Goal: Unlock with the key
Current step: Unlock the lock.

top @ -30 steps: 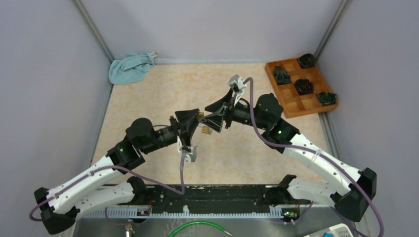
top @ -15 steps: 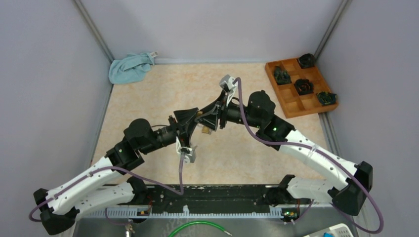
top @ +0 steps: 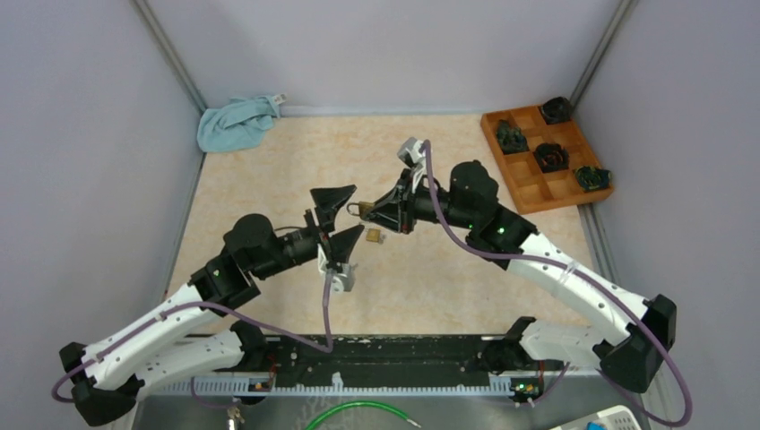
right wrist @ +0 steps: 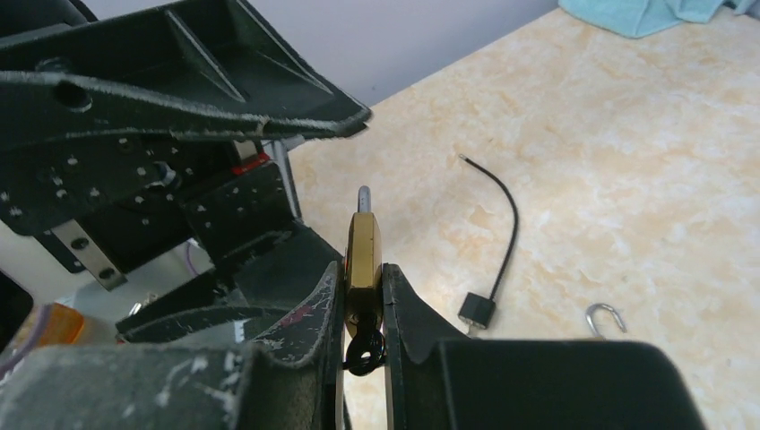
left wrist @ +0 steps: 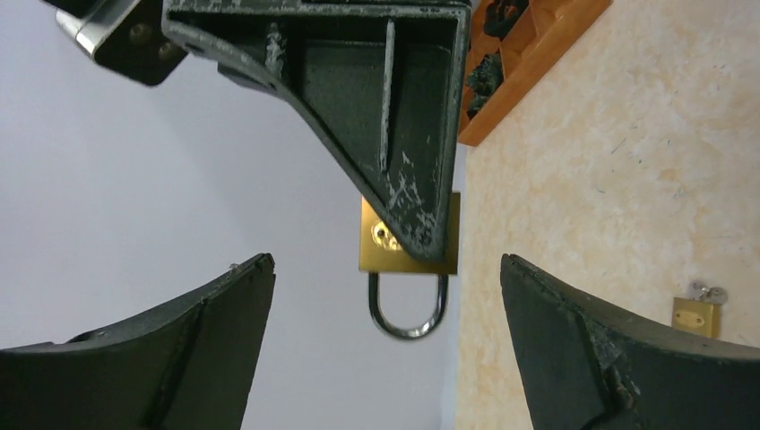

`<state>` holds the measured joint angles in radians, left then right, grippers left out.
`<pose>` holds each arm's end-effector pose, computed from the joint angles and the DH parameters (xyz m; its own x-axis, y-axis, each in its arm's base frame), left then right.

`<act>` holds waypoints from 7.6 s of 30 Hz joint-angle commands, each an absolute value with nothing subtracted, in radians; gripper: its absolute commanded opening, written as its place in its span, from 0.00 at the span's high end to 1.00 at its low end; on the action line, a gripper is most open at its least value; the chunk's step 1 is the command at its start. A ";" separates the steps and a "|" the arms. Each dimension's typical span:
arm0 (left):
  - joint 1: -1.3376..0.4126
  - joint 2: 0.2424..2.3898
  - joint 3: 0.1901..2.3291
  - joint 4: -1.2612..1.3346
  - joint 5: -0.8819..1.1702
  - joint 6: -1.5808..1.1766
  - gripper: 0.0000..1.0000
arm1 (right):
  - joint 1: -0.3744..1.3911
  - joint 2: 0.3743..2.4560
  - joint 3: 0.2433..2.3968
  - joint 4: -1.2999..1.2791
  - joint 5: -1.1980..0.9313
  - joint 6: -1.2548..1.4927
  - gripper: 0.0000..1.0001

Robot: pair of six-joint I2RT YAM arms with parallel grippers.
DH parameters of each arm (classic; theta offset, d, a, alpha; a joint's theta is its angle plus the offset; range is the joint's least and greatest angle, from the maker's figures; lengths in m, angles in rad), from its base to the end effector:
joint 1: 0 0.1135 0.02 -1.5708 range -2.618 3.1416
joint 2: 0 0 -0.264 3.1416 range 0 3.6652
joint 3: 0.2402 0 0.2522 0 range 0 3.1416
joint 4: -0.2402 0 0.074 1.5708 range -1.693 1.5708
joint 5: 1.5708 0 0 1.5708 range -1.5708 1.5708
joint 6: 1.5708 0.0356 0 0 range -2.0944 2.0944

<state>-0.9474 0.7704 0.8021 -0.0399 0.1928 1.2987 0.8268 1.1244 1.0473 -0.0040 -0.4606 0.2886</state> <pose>0.1010 -0.1521 0.3642 0.8740 0.4038 -0.2702 0.2488 0.1058 0.9628 0.1647 0.2023 0.3840 -0.3256 0.0228 -0.9452 -0.9038 0.2861 0.3182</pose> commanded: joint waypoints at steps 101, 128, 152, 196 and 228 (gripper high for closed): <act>-0.831 0.706 0.792 -0.002 0.462 1.201 0.21 | 0.756 1.188 1.089 0.188 -0.763 0.479 1.00; -0.849 0.732 0.768 -0.087 0.440 1.262 0.48 | 0.792 1.214 1.117 0.161 -0.767 0.439 1.00; -0.850 0.702 0.712 0.014 0.400 1.400 1.00 | 0.612 1.038 1.112 -0.044 -0.737 0.463 0.59; -0.849 0.698 0.599 0.241 0.439 1.836 1.00 | 0.655 1.112 1.048 0.032 -0.805 0.630 0.71; -0.850 0.675 0.563 0.250 0.455 1.911 1.00 | 0.624 1.126 1.058 0.074 -0.856 0.717 0.79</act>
